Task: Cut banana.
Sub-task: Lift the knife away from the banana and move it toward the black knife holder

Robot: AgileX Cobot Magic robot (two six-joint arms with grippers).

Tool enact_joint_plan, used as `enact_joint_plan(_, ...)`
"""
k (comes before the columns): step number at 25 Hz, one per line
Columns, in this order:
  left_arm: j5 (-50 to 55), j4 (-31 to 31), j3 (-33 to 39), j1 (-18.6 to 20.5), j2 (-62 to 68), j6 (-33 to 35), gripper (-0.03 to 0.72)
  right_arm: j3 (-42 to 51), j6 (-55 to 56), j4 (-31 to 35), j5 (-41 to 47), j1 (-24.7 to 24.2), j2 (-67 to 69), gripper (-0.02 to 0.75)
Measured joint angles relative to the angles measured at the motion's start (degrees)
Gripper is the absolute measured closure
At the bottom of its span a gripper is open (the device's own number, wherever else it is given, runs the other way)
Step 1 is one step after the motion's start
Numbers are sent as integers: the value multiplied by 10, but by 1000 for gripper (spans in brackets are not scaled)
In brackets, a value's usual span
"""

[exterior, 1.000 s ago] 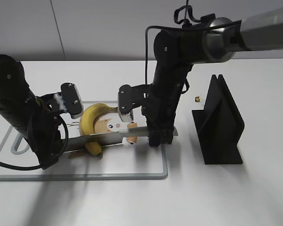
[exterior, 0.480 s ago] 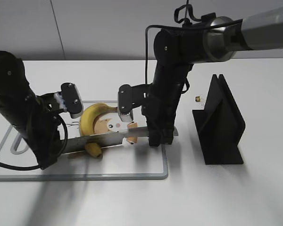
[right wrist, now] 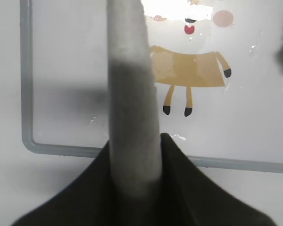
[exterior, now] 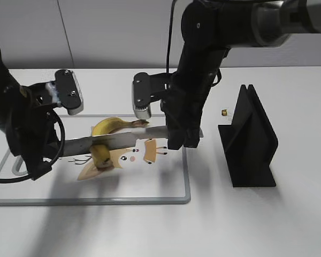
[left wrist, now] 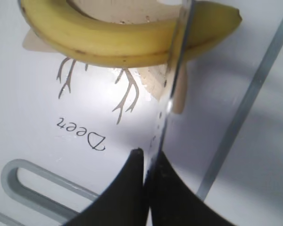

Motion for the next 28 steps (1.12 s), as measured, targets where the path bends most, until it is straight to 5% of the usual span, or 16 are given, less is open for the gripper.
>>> enact_joint_plan(12,12,3,0,-1,-17,-5,662,0,-17,2,9,1,-15,569)
enact_joint_plan(16,4,-4,0,-1,-23,-16,483,0,-23,15,15,1,-16,577)
enact_joint_plan(21,3,-8,-1,-1,-45,-20,138,0,-24,17,15,1,-16,579)
enact_joint_plan(28,0,-6,-1,-1,-107,-20,66,0,-24,27,22,1,-17,579)
